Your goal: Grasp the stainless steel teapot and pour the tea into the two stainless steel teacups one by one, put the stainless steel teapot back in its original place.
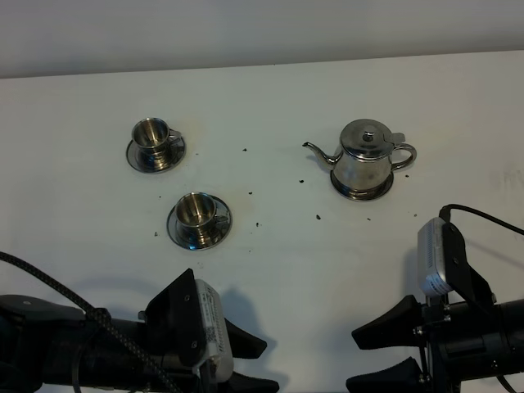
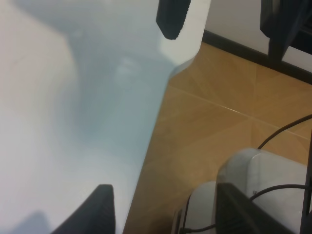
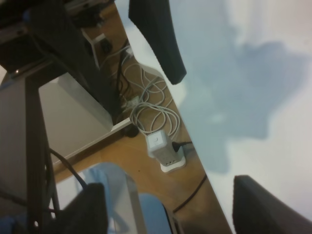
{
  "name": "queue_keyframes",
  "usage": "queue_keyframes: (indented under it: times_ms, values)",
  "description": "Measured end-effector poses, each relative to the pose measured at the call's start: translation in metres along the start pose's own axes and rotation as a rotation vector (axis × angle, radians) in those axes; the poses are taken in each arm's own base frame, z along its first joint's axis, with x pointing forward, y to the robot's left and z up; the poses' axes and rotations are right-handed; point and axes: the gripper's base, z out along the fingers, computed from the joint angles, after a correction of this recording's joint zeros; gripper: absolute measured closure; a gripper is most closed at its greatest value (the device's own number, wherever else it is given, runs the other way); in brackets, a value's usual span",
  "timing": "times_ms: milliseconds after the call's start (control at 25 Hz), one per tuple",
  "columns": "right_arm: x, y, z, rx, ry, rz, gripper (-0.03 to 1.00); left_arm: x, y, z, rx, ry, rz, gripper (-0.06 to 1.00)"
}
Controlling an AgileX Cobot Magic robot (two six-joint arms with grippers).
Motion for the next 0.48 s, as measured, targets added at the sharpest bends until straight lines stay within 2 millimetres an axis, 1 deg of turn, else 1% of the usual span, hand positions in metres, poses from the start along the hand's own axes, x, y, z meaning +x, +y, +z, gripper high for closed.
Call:
queue_keyframes:
  times_ms: [480]
  values:
    - [0.0, 0.0, 0.0, 0.0, 0.0, 0.003, 0.43, 0.0, 0.0, 0.0, 0.0, 0.0, 0.0, 0.45]
